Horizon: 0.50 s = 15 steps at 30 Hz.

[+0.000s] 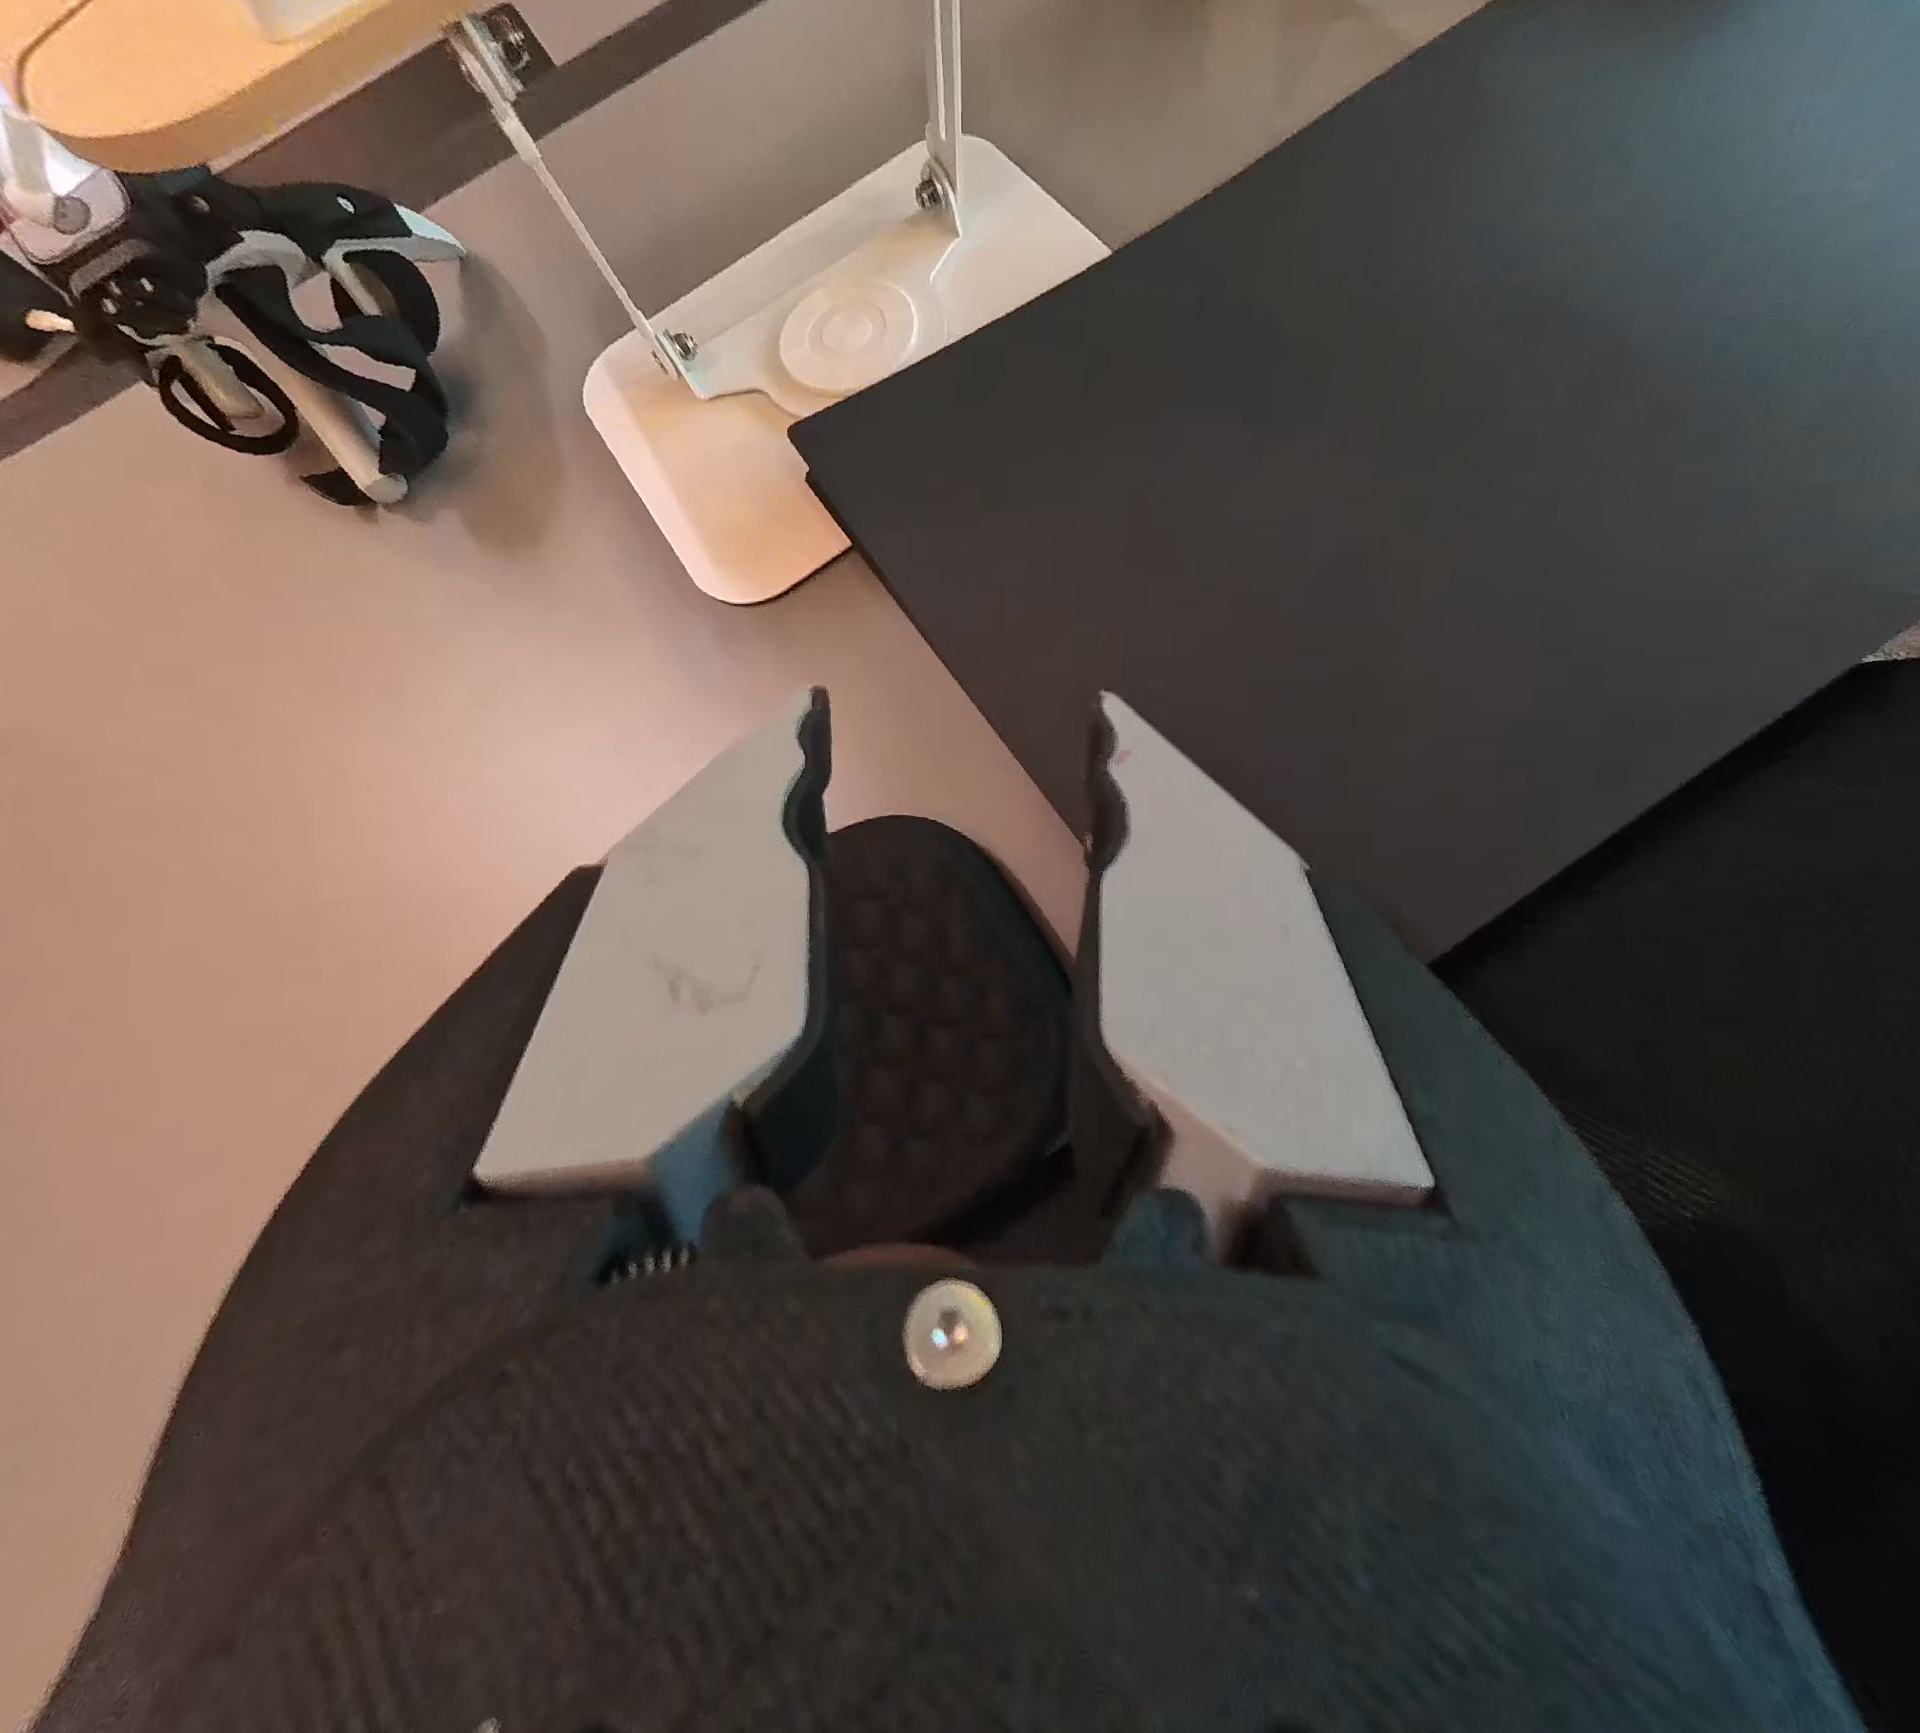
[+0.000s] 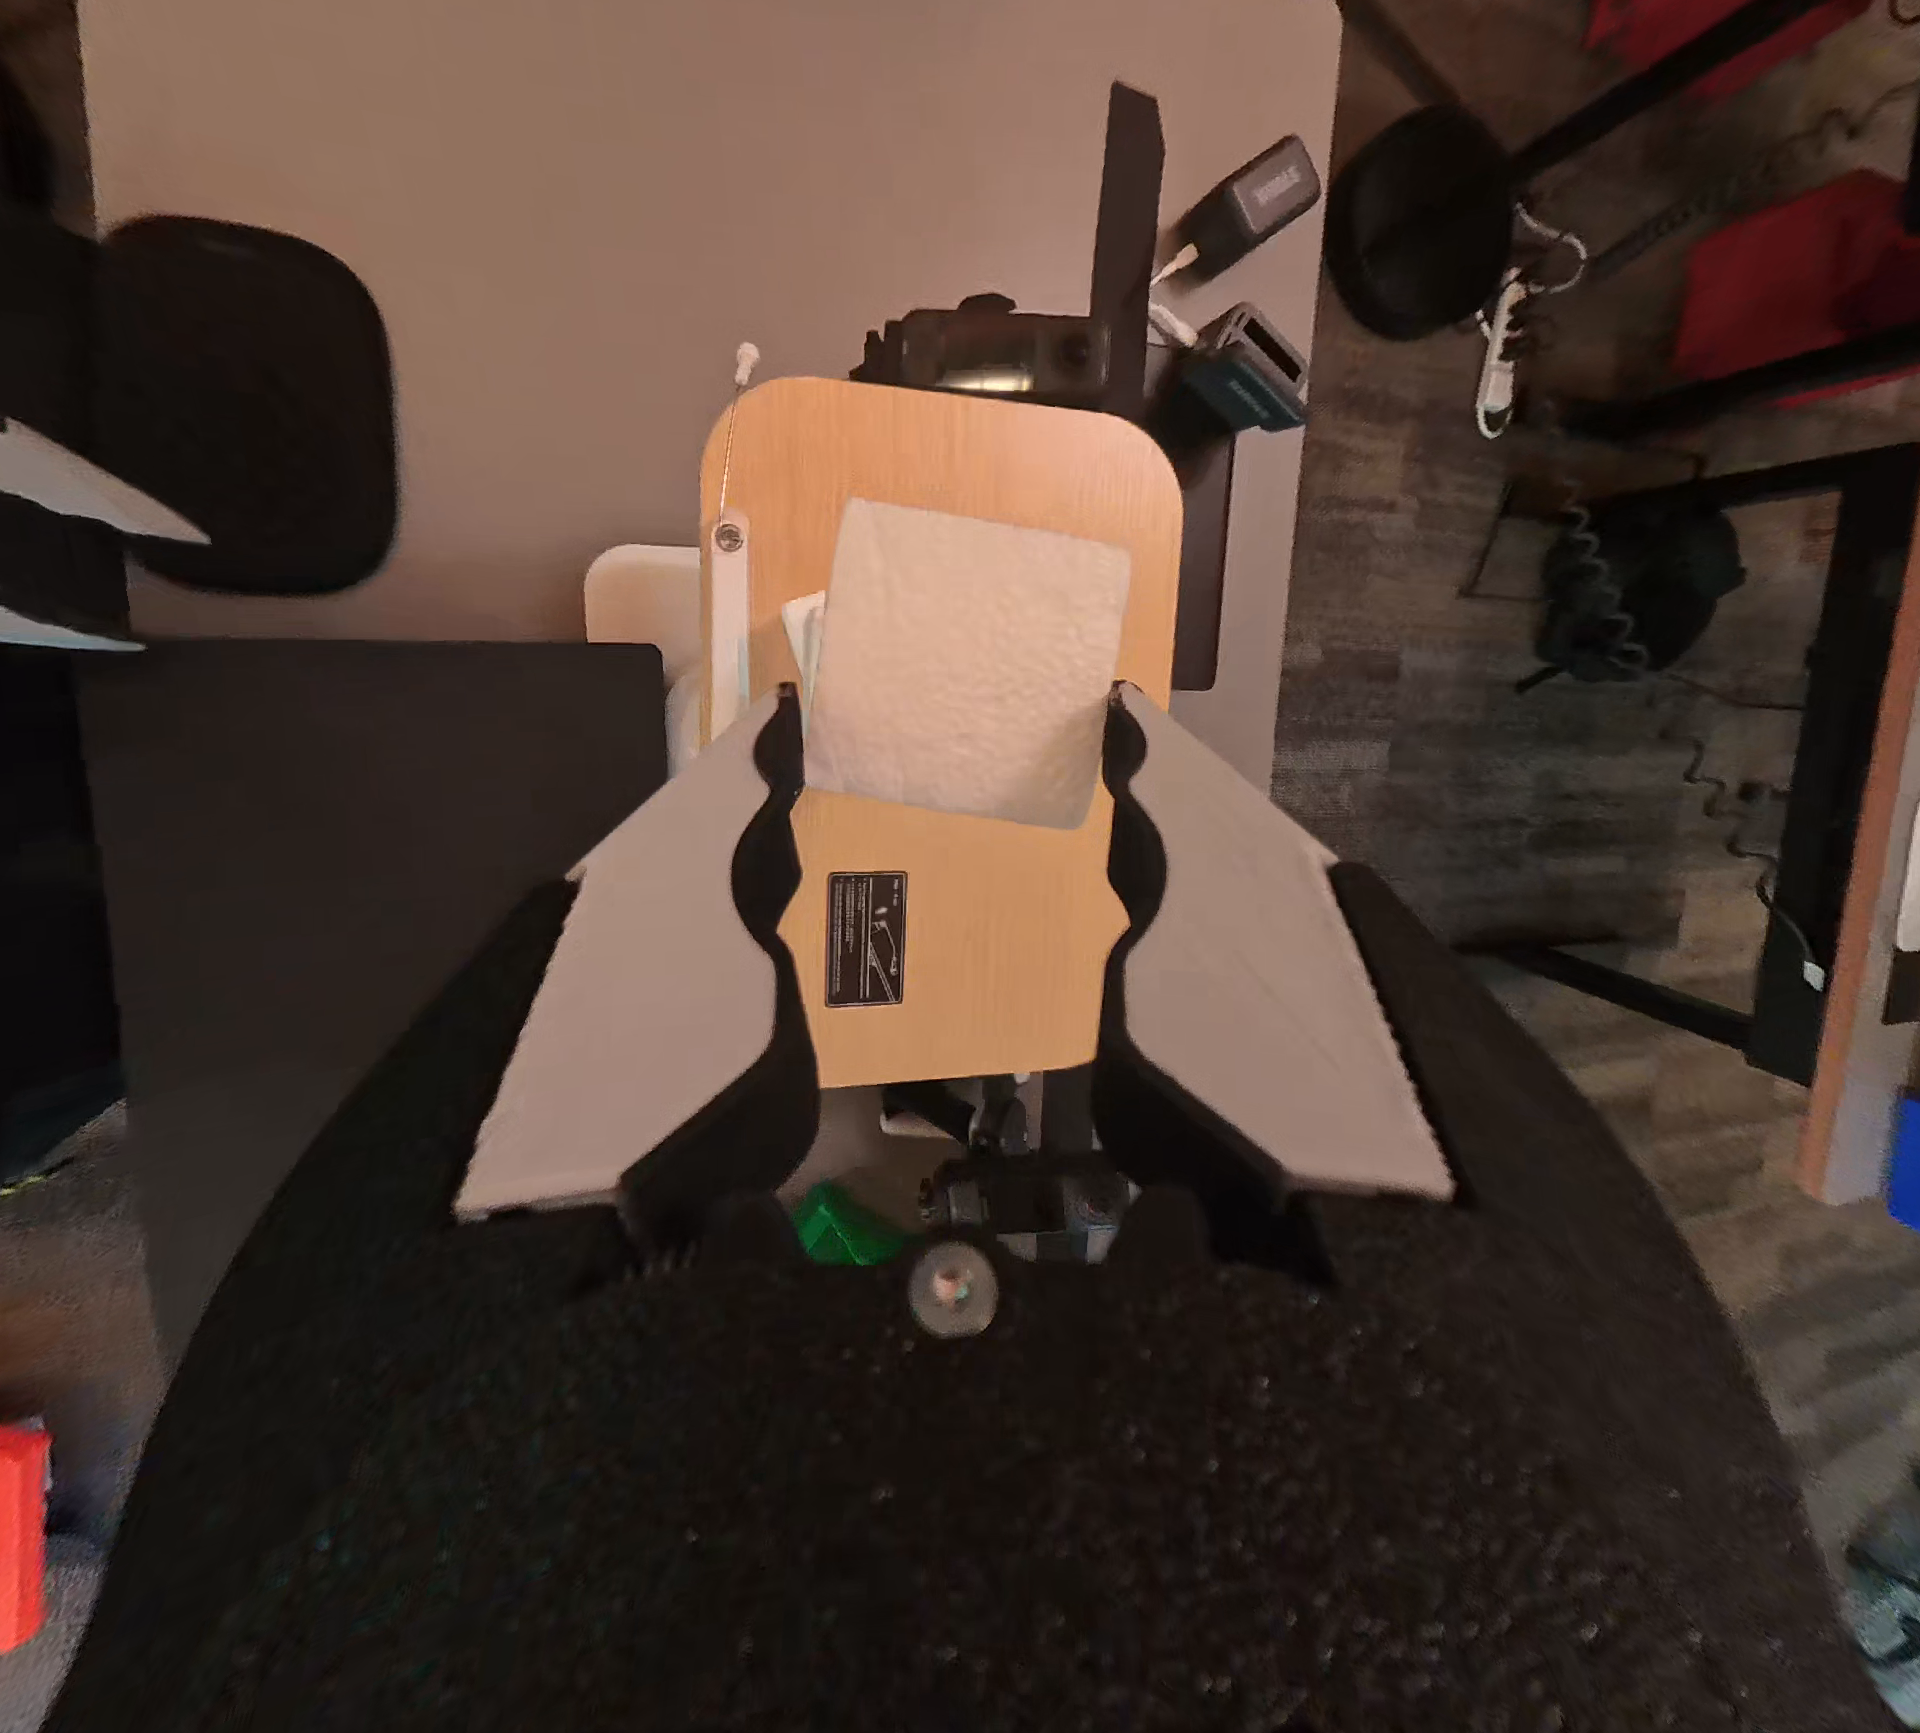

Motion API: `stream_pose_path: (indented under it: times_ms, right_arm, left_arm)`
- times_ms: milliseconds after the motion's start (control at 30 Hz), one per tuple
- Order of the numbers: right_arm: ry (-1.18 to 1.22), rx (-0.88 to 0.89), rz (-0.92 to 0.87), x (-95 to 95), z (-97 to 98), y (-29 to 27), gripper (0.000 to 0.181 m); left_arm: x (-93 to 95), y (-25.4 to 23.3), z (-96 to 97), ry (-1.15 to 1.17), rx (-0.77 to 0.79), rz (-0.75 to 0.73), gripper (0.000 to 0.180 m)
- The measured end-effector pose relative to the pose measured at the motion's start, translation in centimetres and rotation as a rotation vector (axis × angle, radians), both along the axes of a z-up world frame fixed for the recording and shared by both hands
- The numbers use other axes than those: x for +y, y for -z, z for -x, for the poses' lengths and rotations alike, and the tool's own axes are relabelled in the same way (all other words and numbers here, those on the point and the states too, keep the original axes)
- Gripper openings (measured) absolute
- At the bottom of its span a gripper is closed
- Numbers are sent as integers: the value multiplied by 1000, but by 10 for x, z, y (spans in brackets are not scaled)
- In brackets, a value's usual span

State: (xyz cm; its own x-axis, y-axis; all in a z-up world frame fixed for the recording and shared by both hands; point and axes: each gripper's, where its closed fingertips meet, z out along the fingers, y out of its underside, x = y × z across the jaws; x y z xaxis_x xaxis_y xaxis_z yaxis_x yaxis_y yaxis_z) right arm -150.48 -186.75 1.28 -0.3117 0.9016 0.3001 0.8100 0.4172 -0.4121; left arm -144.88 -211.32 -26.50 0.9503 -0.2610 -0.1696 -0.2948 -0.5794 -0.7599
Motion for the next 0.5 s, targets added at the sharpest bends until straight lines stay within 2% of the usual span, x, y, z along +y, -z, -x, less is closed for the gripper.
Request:
stream_pose_path:
  times_ms: [233,500]
  right_arm:
    - [19,-79,9,7,7,24,60]
    - [25,-15,27,3,8,16,66]
  left_arm:
    - [0,0,-1,9,16,-1,47]
    - [2,2,1,-1,15,9,47]
